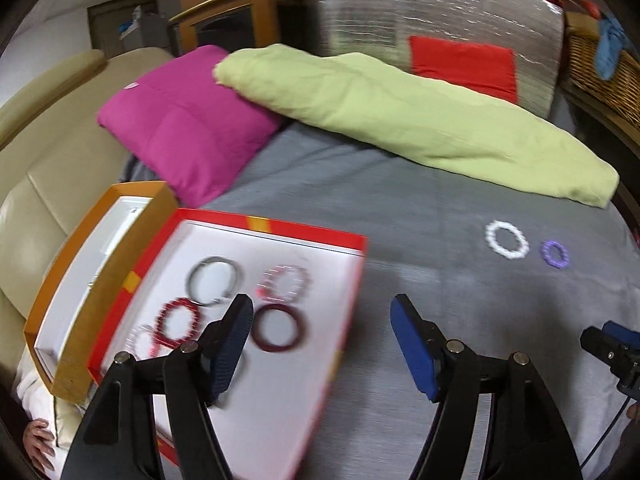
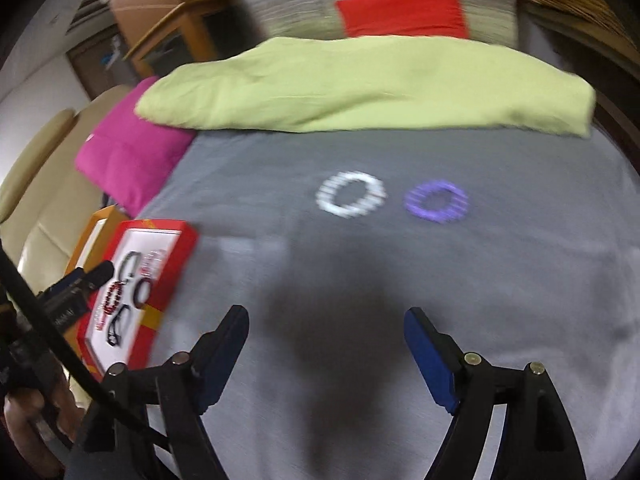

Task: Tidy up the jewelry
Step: 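Open both grippers and move them back over the white and purple bracelets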

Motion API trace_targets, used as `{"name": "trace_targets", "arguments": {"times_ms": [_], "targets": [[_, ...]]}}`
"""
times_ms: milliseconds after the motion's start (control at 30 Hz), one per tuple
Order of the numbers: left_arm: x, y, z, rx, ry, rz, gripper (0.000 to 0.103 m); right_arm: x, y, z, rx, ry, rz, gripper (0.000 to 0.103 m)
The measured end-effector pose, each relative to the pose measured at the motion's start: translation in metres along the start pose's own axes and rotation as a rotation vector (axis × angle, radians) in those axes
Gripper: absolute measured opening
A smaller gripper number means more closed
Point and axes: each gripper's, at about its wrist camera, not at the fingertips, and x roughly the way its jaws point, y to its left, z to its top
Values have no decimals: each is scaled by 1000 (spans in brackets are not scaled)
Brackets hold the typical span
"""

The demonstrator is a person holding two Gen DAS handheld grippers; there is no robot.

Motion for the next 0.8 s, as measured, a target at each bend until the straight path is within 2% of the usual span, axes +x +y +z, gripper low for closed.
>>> {"name": "trace_targets", "arguments": {"times_ms": [100,267,500,800], "targets": [[-6,-23,-2,29,0,-18,72,-13,-32,-10,55,-11,-8,82],[-14,-54,-2,76,-10,-37,72,-25,-63,-19,108,-27,-12,82],[-17,-73,-1,108,-17,-50,72,-25,-75,-21,132,-29,-8,82],[-9,-76,1,107,-11,-55,72,-17,-73,-18,129,-20,-4,82]]}}
